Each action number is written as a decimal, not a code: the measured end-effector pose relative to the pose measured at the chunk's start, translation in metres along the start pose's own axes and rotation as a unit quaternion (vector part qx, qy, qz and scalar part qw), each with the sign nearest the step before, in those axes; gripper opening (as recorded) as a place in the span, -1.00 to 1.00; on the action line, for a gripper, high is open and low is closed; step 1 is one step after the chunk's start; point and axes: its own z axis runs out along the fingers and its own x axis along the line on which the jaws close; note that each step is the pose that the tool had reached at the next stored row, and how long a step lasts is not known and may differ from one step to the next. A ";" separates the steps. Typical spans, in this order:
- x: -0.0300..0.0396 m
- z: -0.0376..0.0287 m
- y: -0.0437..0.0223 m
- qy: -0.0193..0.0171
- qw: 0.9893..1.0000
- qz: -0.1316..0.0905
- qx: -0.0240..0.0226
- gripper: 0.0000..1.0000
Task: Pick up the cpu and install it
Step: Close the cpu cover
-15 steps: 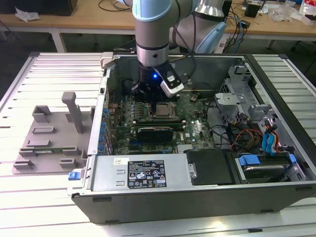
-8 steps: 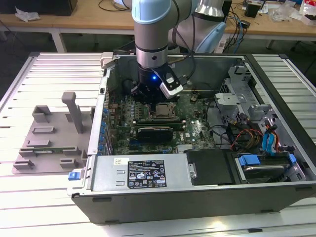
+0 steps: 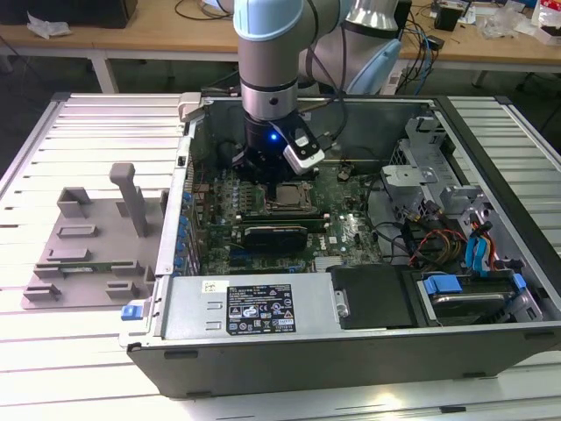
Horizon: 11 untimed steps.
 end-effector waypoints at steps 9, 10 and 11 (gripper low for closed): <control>-0.0129 -0.0154 -0.0014 0.000 1.000 0.000 0.000 -0.79; -0.0236 -0.0148 -0.0023 0.000 1.000 0.000 0.000 -0.79; -0.0288 -0.0146 -0.0028 0.000 1.000 0.000 0.000 -0.79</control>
